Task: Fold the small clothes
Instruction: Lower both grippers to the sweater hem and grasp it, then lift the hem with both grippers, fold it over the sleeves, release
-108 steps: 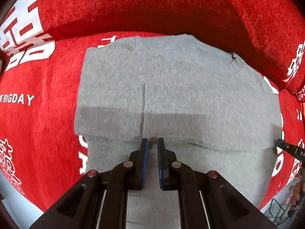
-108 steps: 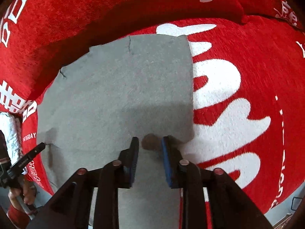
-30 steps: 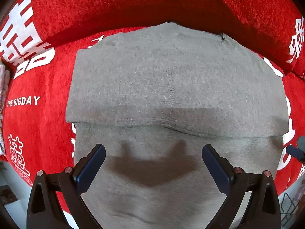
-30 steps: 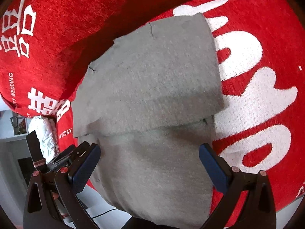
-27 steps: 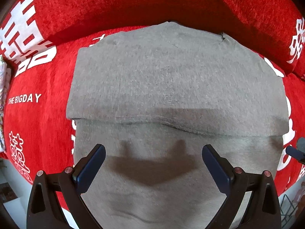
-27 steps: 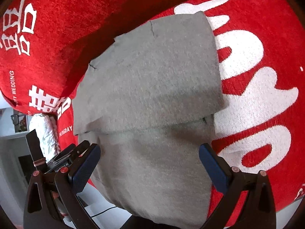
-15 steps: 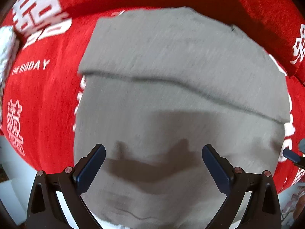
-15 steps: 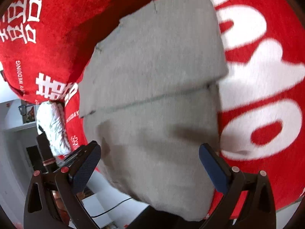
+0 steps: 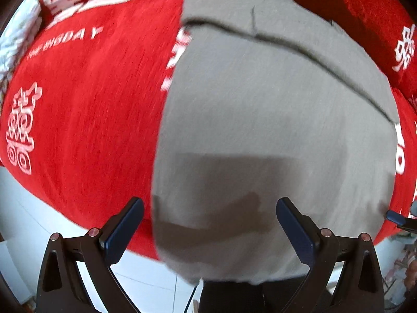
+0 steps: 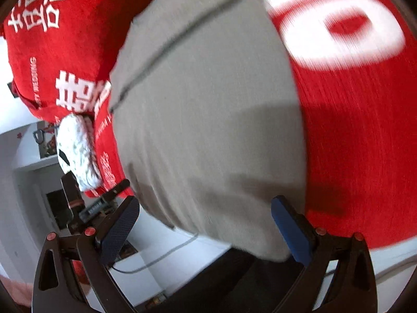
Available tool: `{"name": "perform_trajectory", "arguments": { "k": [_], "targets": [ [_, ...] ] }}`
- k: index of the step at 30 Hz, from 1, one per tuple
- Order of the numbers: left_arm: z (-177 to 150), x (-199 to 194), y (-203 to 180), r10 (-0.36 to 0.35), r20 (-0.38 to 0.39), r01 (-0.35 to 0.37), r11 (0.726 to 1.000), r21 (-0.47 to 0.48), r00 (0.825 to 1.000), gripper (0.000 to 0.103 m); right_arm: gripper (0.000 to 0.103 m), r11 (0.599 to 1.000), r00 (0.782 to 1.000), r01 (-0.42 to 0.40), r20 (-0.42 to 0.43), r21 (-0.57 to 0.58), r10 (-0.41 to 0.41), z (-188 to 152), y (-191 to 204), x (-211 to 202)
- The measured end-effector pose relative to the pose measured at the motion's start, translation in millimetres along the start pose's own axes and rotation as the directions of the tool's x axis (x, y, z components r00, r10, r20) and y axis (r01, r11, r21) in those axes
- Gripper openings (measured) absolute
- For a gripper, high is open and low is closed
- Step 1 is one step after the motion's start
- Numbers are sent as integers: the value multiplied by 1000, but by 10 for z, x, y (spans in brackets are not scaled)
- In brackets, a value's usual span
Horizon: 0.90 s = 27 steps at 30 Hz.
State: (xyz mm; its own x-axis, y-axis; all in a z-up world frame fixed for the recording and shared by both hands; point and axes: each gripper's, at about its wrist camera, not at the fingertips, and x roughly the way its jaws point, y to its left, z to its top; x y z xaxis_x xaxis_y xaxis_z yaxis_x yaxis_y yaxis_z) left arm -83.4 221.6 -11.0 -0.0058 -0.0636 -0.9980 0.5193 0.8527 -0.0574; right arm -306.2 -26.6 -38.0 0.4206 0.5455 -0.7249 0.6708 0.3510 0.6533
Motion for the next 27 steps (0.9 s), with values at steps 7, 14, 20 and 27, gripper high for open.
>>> {"name": "perform_trajectory", "arguments": {
  "k": [7,14,20,27],
  "targets": [
    [-558,338,262,-48,-103,50,999,17,994,101,102,996,998,57,-40,65,-55,-627,-450,248],
    [-778,556,208,-107,-128,108,994,-3,986,101,102,994,999,44,-25,103,-42,-776,-732,530],
    [-907,576,309,-164,-134,160,986,-38,977,91,75,985,999,-7,-35,171,13,-848,-799,713],
    [-1069,461,342,-280,-167,279,960,-31,945,13,13,977,994,-89,-40,196,98,-972,-776,652]
  ]
}}
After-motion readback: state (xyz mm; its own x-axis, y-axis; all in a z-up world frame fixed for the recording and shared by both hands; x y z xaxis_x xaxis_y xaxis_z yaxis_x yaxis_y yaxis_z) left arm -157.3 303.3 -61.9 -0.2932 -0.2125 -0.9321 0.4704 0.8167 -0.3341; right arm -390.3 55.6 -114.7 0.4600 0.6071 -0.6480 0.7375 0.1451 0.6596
